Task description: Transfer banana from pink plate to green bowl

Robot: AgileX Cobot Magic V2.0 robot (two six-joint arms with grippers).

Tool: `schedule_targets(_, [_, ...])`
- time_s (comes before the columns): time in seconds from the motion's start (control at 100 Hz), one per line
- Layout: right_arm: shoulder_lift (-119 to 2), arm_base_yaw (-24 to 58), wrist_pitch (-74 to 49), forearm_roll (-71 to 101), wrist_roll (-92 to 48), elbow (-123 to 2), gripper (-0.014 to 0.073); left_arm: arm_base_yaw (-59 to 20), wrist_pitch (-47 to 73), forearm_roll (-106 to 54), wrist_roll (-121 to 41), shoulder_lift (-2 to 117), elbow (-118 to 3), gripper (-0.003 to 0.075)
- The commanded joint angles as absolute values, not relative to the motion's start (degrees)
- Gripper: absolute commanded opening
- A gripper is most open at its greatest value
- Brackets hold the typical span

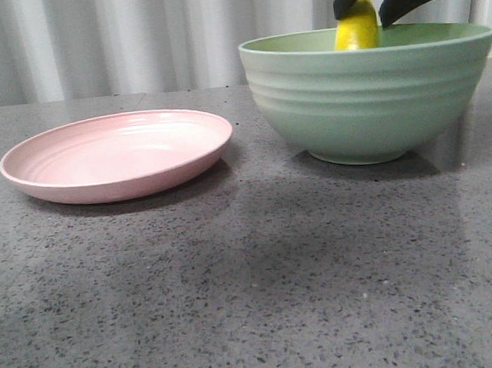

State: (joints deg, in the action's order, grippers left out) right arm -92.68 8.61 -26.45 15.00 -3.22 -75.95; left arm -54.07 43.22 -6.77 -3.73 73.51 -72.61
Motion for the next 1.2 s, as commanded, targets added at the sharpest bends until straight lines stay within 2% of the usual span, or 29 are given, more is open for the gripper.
schedule_targets(0.0, [-89.7, 8.3, -24.7, 14.1, -3.7, -78.7, 0.0351, -54.1, 39.4, -7.4, -3.1, 71.5, -74.7, 0.0493])
schedule_targets(0.09, [-88.5, 8.3, -26.0, 11.8, -3.7, -79.3, 0.0344, -54.1, 39.4, -7.4, -2.9, 70.7, -74.7, 0.0433])
schedule_targets(0.19, [-86.2, 8.3, -27.2, 9.4, -3.7, -79.3, 0.0333, -54.1, 39.4, -7.0, -2.8, 69.2, -74.7, 0.0275])
schedule_targets(0.24, [-84.7, 8.3, -28.7, 8.7, -3.7, -79.3, 0.0283, -54.1, 39.4, -6.8, -2.8, 68.1, -74.5, 0.0175])
schedule_targets(0.33, [-82.2, 8.3, -31.4, 7.8, -3.7, -79.0, 0.0111, -54.1, 39.4, -6.3, -2.8, 66.4, -74.3, -0.0019])
schedule_targets(0.35, [-81.5, 8.3, -32.4, 7.3, -3.7, -79.0, 0.0052, -54.1, 39.4, -6.1, -2.7, 65.9, -74.2, -0.0015])
schedule_targets(0.43, [-79.4, 8.3, -34.9, 6.1, -3.7, -78.9, -0.0083, -54.1, 39.4, -5.7, -2.7, 64.0, -73.2, -0.0019])
schedule_targets(0.68, [-69.4, 8.3, -32.0, 5.3, -3.7, -70.6, -0.0074, -54.1, 34.1, 0.6, 4.0, 55.6, -64.5, -0.0019])
schedule_targets(0.78, [-63.2, 8.3, -27.1, 4.0, -3.7, -63.2, -0.0074, -54.1, 29.7, 5.4, 9.5, 50.6, -59.2, -0.0019])
schedule_targets(1.03, [-46.0, 8.3, -10.9, 3.4, -3.7, -42.5, -0.0074, -54.1, 18.2, 6.0, 9.7, 38.1, -44.2, -0.0019])
schedule_targets(1.19, [-33.4, 8.3, -5.3, 3.4, -3.7, -31.4, -0.0074, -54.1, 13.7, 6.1, 9.7, 30.9, -35.7, -0.0019])
